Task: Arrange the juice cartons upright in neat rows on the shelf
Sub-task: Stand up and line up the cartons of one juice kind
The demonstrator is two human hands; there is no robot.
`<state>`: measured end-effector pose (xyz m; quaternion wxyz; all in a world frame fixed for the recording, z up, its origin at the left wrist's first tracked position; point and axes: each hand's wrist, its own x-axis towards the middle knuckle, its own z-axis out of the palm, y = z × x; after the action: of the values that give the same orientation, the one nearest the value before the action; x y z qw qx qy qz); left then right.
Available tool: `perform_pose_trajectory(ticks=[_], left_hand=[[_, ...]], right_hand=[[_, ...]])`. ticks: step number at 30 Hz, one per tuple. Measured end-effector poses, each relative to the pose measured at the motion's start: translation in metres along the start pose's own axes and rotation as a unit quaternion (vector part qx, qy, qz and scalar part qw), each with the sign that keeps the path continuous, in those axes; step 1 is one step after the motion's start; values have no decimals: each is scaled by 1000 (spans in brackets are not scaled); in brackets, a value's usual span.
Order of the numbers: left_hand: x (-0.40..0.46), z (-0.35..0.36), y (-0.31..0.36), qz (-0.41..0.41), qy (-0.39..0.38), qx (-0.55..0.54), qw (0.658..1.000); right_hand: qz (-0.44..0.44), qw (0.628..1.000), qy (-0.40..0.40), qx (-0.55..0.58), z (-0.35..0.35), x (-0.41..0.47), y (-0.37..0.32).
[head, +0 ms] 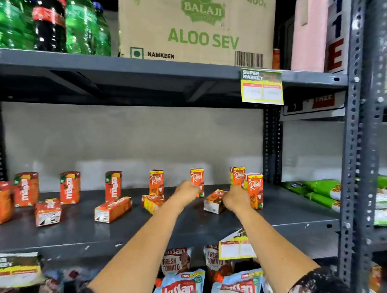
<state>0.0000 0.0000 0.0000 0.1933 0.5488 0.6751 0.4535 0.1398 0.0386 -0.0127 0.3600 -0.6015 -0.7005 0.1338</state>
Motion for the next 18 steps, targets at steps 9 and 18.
perform_pose_trajectory(ticks=[9, 18], left_hand=[[5, 14, -20, -3, -132, -18, 991], [4, 20, -25, 58, -62, -40, 996]], right_hand=[[40, 997, -22, 65, 16, 12, 11], [90, 977, -30, 192, 26, 11, 11]])
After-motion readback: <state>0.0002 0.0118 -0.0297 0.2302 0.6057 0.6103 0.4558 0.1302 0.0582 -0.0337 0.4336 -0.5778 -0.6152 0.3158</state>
